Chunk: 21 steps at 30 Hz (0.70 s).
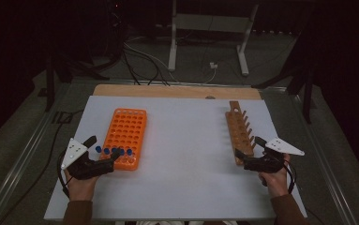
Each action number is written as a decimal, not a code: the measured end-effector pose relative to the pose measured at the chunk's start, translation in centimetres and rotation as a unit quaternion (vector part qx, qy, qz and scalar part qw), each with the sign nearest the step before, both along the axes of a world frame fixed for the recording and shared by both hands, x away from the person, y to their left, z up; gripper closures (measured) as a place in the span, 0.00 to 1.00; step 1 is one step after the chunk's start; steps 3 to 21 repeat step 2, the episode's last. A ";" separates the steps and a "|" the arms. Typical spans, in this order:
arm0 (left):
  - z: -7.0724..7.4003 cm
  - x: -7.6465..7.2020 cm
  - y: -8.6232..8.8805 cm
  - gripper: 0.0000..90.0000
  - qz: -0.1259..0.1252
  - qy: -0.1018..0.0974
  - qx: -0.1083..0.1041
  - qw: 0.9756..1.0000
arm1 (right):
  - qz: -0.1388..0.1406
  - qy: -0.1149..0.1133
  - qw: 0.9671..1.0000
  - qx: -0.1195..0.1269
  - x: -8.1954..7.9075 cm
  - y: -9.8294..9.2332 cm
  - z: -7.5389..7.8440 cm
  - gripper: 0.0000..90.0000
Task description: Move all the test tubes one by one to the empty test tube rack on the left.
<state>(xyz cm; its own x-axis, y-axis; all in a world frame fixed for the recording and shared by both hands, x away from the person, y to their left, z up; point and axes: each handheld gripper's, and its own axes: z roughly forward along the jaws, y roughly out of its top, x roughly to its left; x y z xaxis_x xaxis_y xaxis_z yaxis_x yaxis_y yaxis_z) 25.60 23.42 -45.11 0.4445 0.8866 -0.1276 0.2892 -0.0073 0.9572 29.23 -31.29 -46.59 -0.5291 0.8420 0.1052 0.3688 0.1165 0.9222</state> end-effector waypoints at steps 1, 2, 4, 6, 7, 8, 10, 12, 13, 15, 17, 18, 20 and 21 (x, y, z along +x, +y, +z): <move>0.0 0.0 0.0 0.01 0.002 0.000 -0.002 1.000 | 0.001 0.001 1.000 -0.001 0.0 0.0 0.0 0.00; 0.0 -0.1 0.1 0.01 0.003 -0.001 -0.001 1.000 | 0.001 0.002 1.000 0.000 0.0 0.0 -0.1 0.00; 0.0 -0.1 0.1 0.01 0.003 -0.001 -0.001 1.000 | 0.001 0.002 1.000 0.000 0.0 0.0 -0.1 0.00; 0.0 -0.1 0.1 0.01 0.003 -0.001 -0.001 1.000 | 0.001 0.002 1.000 0.000 0.0 0.0 -0.1 0.00; 0.0 -0.1 0.1 0.01 0.003 -0.001 -0.001 1.000 | 0.001 0.002 1.000 0.000 0.0 0.0 -0.1 0.00; 0.0 -0.1 0.1 0.01 0.003 -0.001 -0.001 1.000 | 0.001 0.002 1.000 0.000 0.0 0.0 -0.1 0.00; 0.0 -0.1 0.1 0.01 0.003 -0.001 -0.001 1.000 | 0.001 0.002 1.000 0.000 0.0 0.0 -0.1 0.00; 0.0 -0.1 0.1 0.01 0.003 -0.001 -0.001 1.000 | 0.001 0.002 1.000 0.000 0.0 0.0 -0.1 0.00; 0.0 -0.1 0.1 0.01 0.003 -0.001 -0.001 1.000 | 0.001 0.002 1.000 0.000 0.0 0.0 -0.1 0.00; 0.0 -0.1 0.1 0.01 0.003 -0.001 -0.001 1.000 | 0.001 0.002 1.000 0.000 0.0 0.0 -0.1 0.00; 0.0 -0.1 0.1 0.01 0.003 -0.001 -0.001 1.000 | 0.001 0.002 1.000 0.000 0.0 0.0 -0.1 0.00; 0.0 -0.1 0.1 0.01 0.003 -0.001 -0.001 1.000 | 0.001 0.002 1.000 0.000 0.0 0.0 -0.1 0.00; 0.0 -0.1 0.1 0.01 0.003 -0.001 -0.001 1.000 | 0.001 0.002 1.000 0.000 0.0 0.0 -0.1 0.00; 0.0 -0.1 0.1 0.01 0.003 -0.001 -0.001 1.000 | 0.001 0.002 1.000 0.000 0.0 0.0 -0.1 0.00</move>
